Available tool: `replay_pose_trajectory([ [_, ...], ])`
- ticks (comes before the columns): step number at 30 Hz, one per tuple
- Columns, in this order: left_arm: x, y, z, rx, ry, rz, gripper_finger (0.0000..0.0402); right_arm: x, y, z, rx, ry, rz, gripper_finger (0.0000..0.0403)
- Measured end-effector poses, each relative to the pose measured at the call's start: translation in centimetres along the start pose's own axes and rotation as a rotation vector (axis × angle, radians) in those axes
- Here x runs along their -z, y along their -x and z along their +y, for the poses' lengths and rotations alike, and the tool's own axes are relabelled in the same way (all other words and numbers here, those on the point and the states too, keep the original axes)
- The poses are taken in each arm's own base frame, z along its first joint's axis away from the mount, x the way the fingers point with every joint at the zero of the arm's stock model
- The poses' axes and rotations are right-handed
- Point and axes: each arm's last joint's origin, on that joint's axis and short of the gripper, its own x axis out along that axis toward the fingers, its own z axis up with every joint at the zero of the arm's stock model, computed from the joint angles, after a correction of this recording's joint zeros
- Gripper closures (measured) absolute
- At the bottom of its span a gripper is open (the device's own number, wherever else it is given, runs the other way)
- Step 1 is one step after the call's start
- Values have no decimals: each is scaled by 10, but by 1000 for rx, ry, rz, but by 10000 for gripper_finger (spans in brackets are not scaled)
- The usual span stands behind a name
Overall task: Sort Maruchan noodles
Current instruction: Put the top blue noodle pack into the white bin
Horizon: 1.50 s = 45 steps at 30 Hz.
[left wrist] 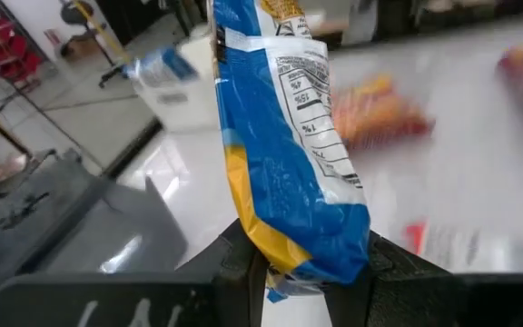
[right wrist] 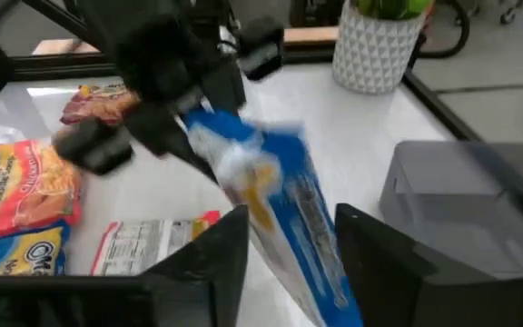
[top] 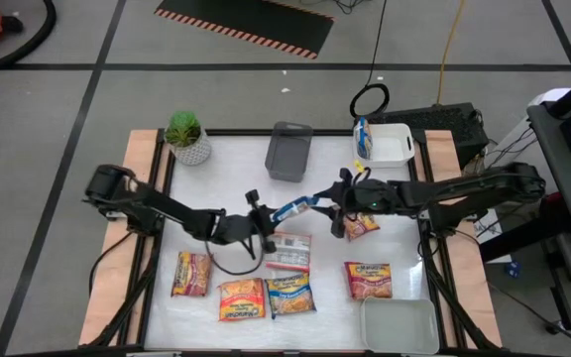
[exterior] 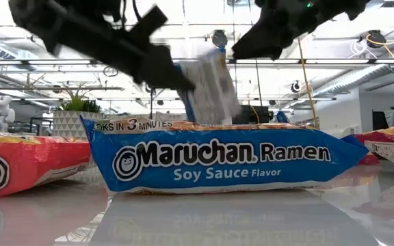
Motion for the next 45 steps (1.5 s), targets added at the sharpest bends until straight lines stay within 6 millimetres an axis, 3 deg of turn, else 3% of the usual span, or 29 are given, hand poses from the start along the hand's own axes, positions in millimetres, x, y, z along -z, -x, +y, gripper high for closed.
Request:
replay_pose_trajectory([
  [9, -50, 60, 17, 72, 86, -123, 316, -7, 19, 15, 36, 69, -66, 211],
  [23, -81, 141, 56, 160, 204, -225, 316, -18, 31, 29, -31, 82, -186, 210],
  [28, -80, 150, 58, 180, 197, -221, 316, -25, 28, 33, -43, 51, -271, 210],
  [36, -79, 150, 58, 176, 178, -213, 316, -34, 12, 43, -75, -54, -434, 210],
  [45, -79, 150, 57, 176, 173, -211, 329, -36, -8, 54, -72, -2, -403, 210],
])
